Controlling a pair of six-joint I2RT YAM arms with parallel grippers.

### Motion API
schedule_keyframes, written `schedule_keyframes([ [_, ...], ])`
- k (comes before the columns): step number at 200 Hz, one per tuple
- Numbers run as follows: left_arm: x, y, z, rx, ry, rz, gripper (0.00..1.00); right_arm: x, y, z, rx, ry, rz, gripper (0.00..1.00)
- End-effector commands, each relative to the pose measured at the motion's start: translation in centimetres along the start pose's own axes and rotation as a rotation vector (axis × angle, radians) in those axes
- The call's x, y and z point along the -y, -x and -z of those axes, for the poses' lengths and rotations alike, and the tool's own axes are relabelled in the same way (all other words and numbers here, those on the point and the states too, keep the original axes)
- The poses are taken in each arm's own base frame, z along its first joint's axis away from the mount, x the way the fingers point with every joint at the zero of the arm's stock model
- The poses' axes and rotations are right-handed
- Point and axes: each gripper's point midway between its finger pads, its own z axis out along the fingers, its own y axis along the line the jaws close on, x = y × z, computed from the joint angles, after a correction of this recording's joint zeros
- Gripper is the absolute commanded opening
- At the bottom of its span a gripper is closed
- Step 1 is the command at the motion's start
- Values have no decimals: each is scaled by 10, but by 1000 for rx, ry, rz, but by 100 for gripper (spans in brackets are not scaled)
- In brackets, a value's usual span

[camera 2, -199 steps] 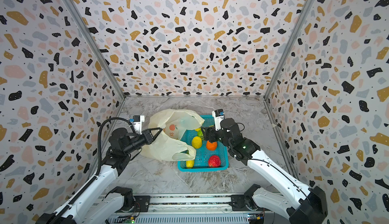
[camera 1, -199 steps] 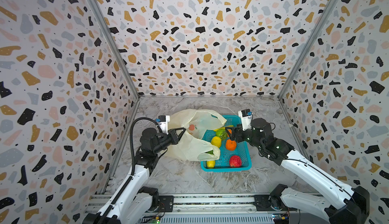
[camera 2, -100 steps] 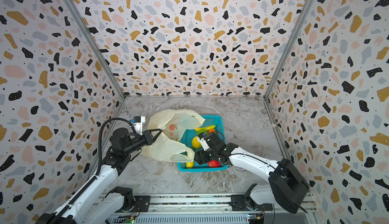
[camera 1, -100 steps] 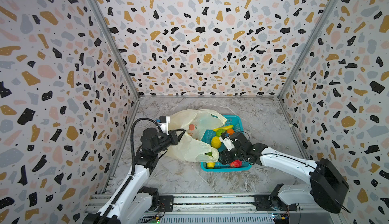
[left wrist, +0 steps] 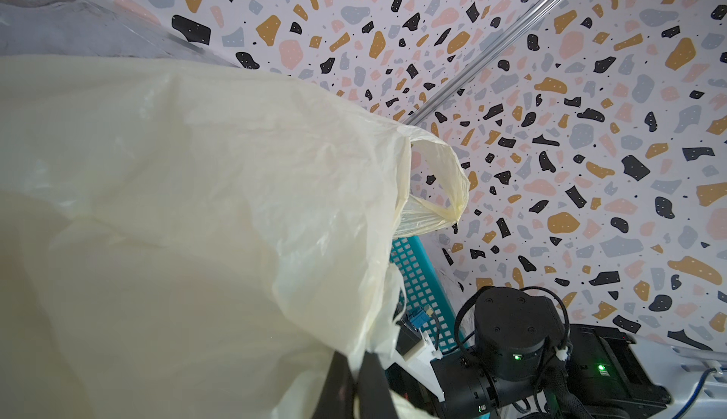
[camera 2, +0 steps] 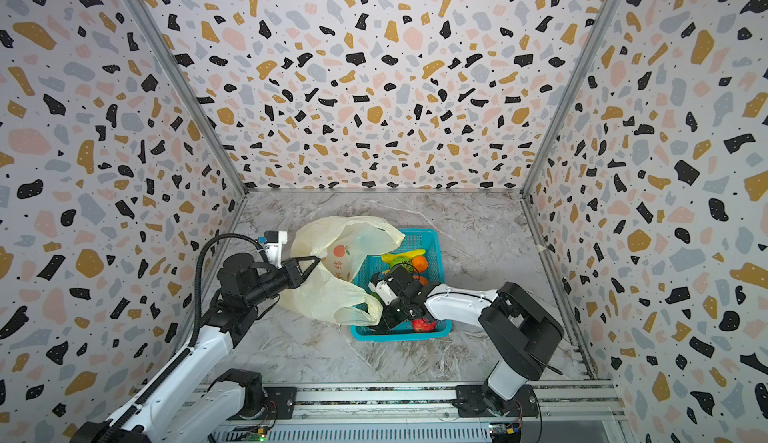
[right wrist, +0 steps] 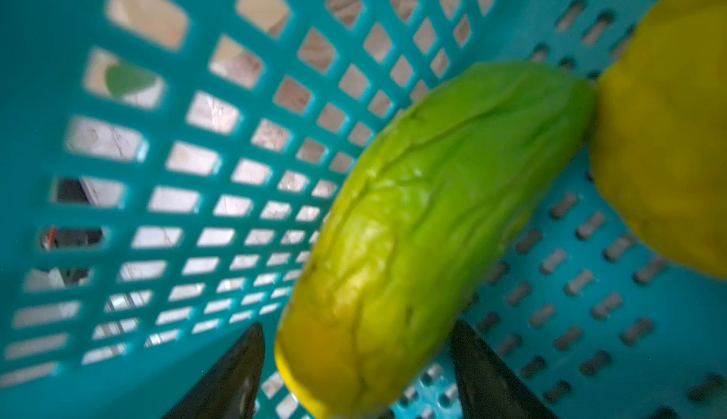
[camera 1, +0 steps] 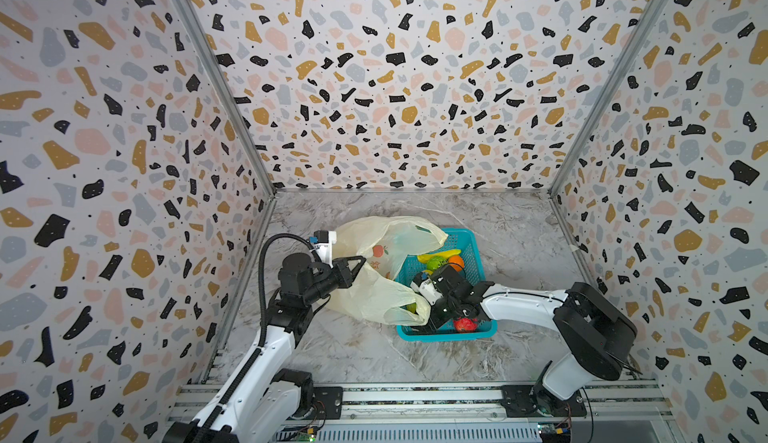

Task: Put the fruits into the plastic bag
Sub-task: 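Reach the right gripper into the basket and grasp the green elongated fruit, then move the green fruit into the bag with the right gripper and release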

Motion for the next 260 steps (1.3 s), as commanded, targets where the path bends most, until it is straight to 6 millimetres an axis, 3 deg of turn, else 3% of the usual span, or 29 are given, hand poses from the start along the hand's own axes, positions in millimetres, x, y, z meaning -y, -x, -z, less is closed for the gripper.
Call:
schedule_keyframes([
  [1,17,16,4,41,-35,-52,0,-5,15,-4,34,15,8,71],
  [21,17,16,4,41,-35,-54,0,-4,17,-7,49,17,-9,68],
  [48,16,15,3,40,-31,-53,0,2,22,-5,70,-20,-23,47],
  [65,16,15,4,40,-32,-53,0,3,25,2,93,-44,-18,44],
  [112,16,15,4,40,-30,-55,0,-5,43,47,228,-76,10,37],
  [146,13,13,3,38,-26,-52,0,-31,60,85,346,-8,66,36],
  [173,13,14,3,41,-27,-56,0,-48,80,100,402,34,107,36],
  [209,15,14,4,44,-31,-61,0,-60,116,89,398,65,154,37],
  [260,14,13,4,43,-34,-58,0,-67,179,50,394,97,178,39],
])
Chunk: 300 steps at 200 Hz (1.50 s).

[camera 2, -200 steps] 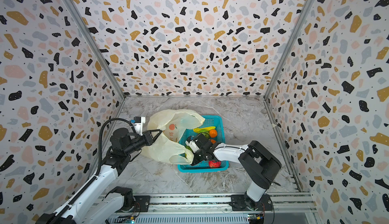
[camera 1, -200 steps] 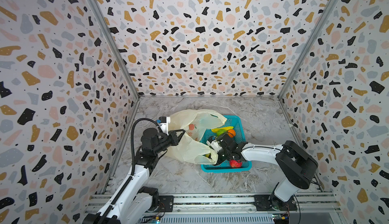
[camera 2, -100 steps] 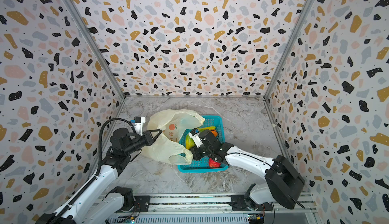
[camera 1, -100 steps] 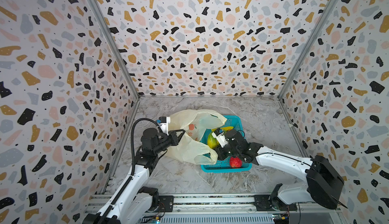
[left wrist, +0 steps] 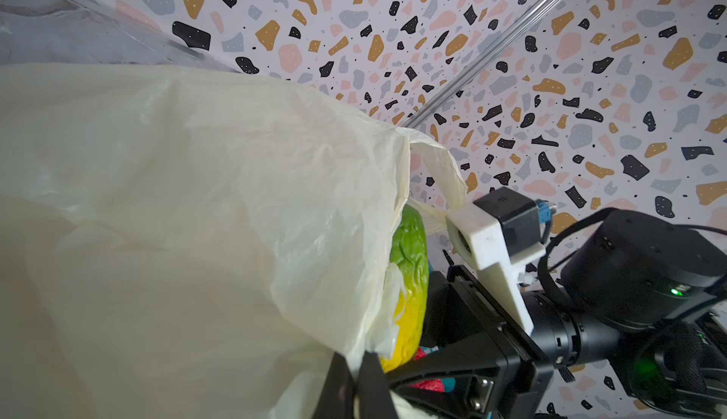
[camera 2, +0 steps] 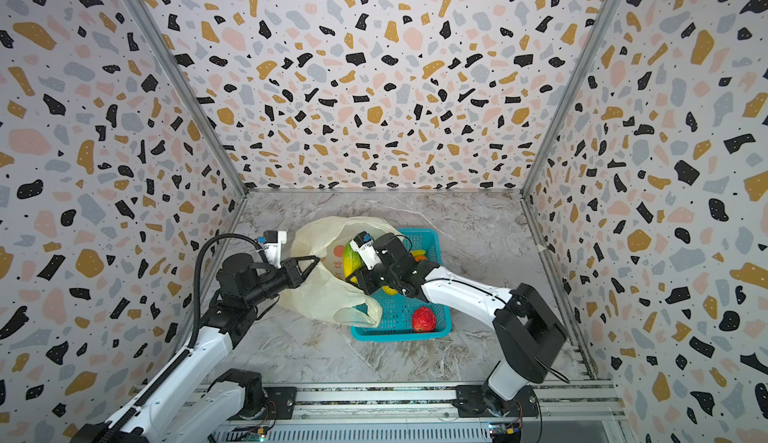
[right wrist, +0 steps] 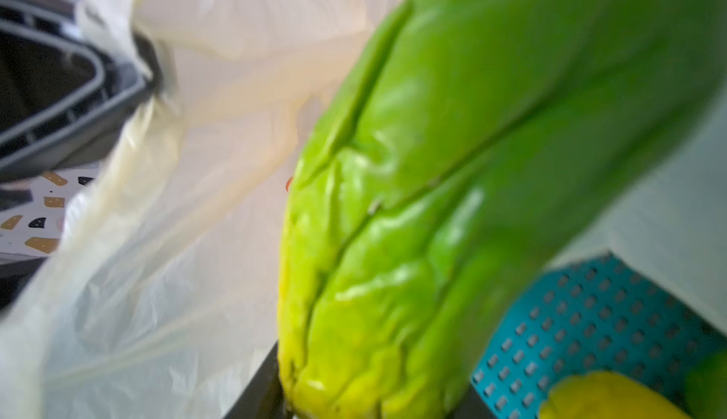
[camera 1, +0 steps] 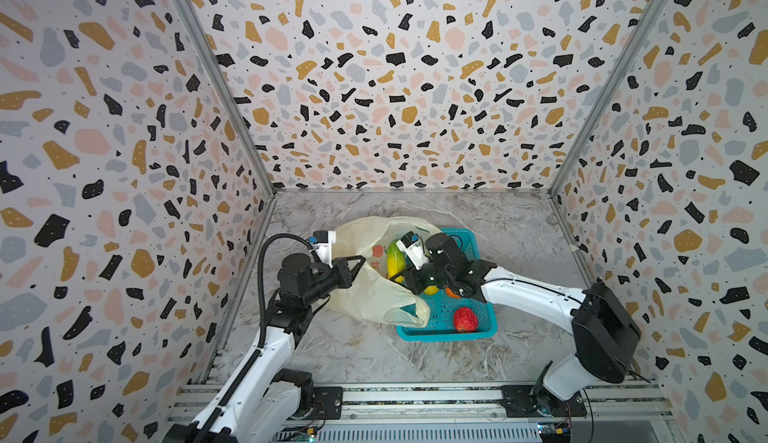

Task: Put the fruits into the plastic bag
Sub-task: 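Move the green fruit into the bag with the right gripper and release, then reach the right gripper into the basket and grasp the red apple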

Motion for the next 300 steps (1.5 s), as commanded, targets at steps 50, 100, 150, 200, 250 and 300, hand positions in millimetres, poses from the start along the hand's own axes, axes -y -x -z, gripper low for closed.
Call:
schedule_keyframes([
  [50,12,11,2,35,-32,-47,0,-6,51,-63,14,98,-11,66],
  [100,12,10,2,36,-35,-40,0,-12,51,-40,50,85,5,92],
  [150,7,10,0,37,-16,-24,0,-28,29,20,87,91,29,90],
  [200,5,11,1,37,5,-32,0,0,-5,91,164,-125,-34,89],
  [250,3,11,1,34,20,-39,0,77,-73,138,20,-587,-180,88],
  [300,2,11,0,29,25,-46,0,111,-146,138,-340,-785,-172,87],
])
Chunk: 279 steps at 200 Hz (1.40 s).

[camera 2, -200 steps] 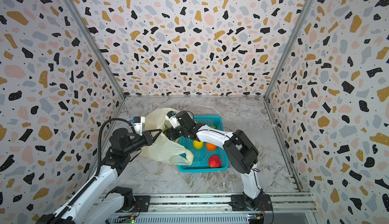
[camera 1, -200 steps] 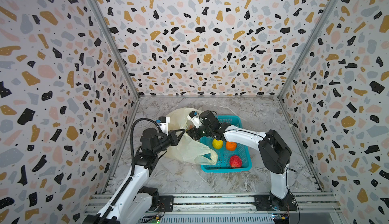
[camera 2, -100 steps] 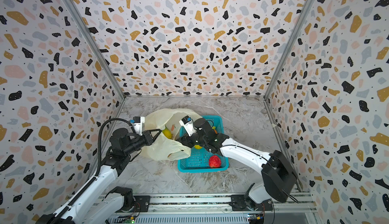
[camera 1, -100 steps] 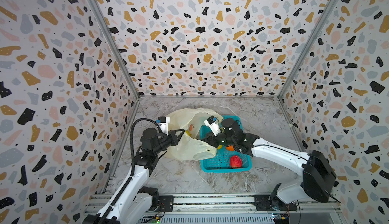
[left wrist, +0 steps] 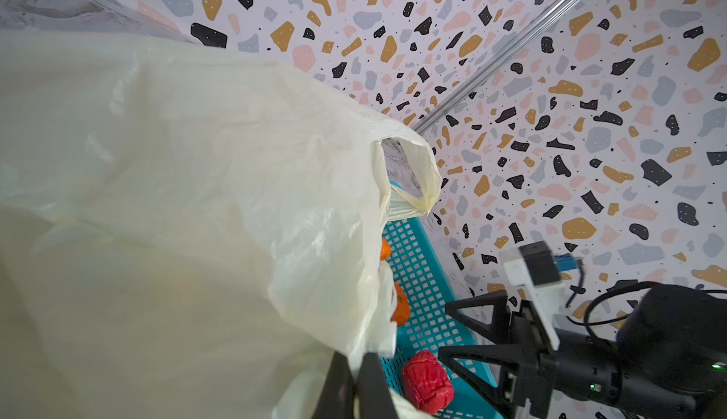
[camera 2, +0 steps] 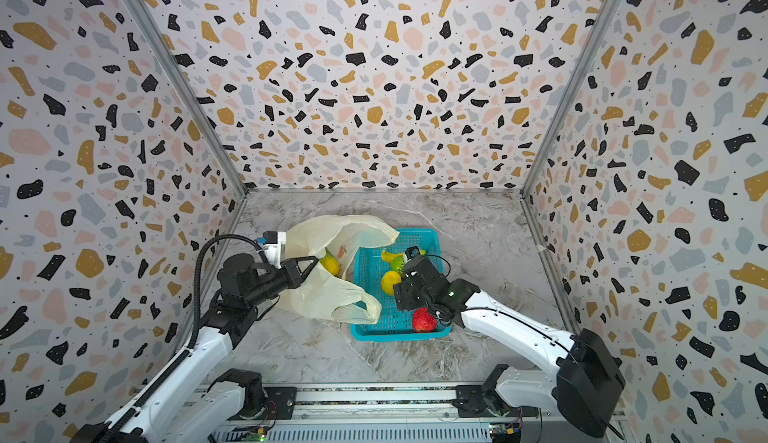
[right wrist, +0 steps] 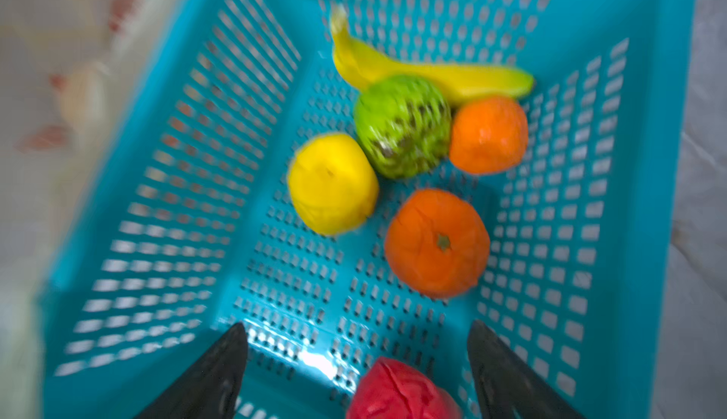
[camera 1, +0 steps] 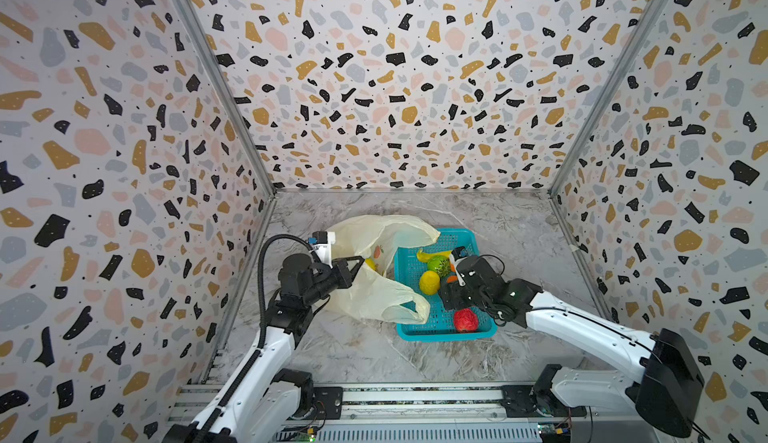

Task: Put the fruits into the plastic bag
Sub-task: 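Reach the right gripper into the basket and grasp the red apple, then carry the red apple into the bag mouth with the right gripper and release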

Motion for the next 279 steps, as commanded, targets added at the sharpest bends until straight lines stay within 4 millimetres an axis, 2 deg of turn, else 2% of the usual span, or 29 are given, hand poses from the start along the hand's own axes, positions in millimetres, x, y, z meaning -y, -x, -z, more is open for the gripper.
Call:
schedule_keyframes([
  [1,10,12,1,27,-14,-46,0,30,-33,-3,-162,-169,44,87],
  [32,9,12,1,25,-12,-53,0,33,-52,-16,-268,-218,75,87],
  [56,10,13,2,24,-11,-63,0,26,-63,-26,-330,-197,94,87],
  [76,9,12,2,22,-6,-62,0,17,-71,-32,-363,-161,106,82],
  [109,8,12,2,22,-3,-63,0,8,-75,-38,-377,-110,112,66],
  [136,8,12,2,22,-2,-65,0,3,-66,-35,-338,-83,104,44],
  [159,9,12,2,24,-3,-65,0,-5,-42,-23,-249,-46,89,38],
  [181,8,11,2,22,-1,-63,0,-20,-8,-4,-116,30,70,36],
  [201,8,11,2,23,1,-64,0,-46,28,17,27,168,53,36],
  [219,8,12,2,24,-1,-65,0,-76,58,35,136,330,51,36],
  [236,8,12,3,27,0,-65,0,-104,82,44,197,458,65,36],
  [257,10,14,4,36,-2,-71,0,-132,110,38,215,539,85,37],
  [279,12,17,5,49,-4,-75,0,-159,136,17,203,579,109,37],
])
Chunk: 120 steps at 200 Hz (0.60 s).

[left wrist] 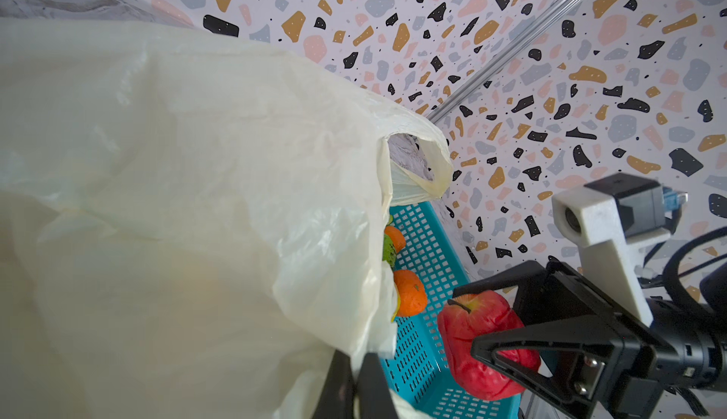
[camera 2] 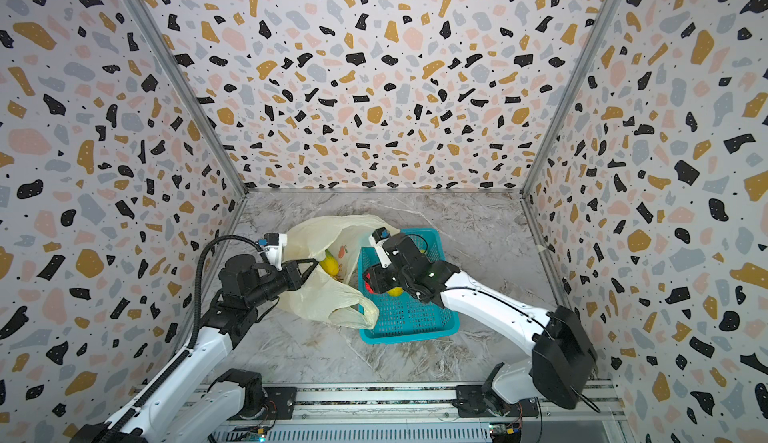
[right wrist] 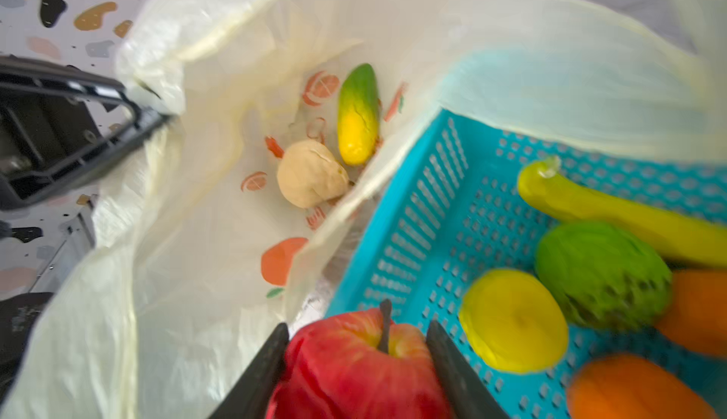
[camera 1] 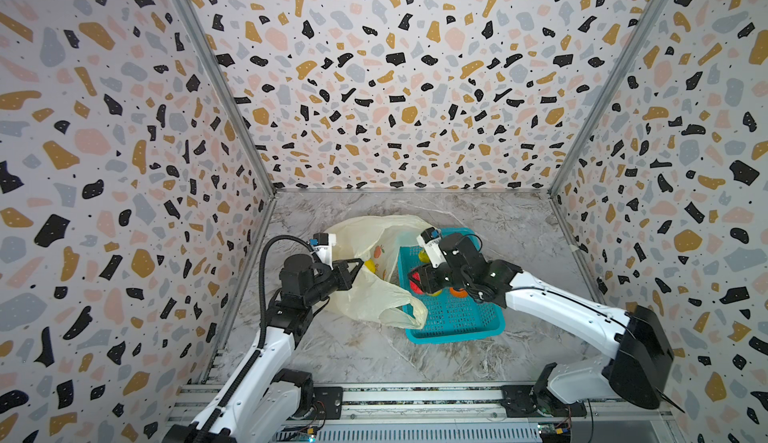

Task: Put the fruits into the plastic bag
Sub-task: 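Carry the red apple into the bag mouth with the right gripper and release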

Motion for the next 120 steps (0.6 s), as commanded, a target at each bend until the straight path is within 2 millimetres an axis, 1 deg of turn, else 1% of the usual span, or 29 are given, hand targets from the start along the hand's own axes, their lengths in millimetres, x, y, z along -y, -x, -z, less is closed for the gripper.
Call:
schedule_keyframes([
  [1,19,22,5,68,-38,-59,0,-30,32,-27,33,128,44,38],
  [20,21,24,7,75,-46,-59,0,-40,48,-59,23,167,43,39],
  [28,21,24,7,75,-48,-57,0,-44,55,-71,19,184,36,41],
  [39,22,25,7,78,-52,-57,0,-50,64,-85,18,213,30,51],
  [50,22,24,7,76,-54,-55,0,-57,72,-93,33,255,26,63],
  [55,22,24,7,76,-56,-56,0,-61,76,-93,45,277,25,69],
  [62,22,23,6,75,-55,-56,0,-66,80,-92,59,308,24,74],
  [78,21,22,6,74,-52,-55,0,-72,85,-84,94,343,25,81],
  [90,20,21,6,75,-51,-54,0,-71,83,-78,107,343,28,84],
  [105,19,20,6,76,-53,-49,0,-65,79,-67,118,330,25,84],
  [120,19,21,6,80,-53,-44,0,-59,75,-51,134,318,22,84],
])
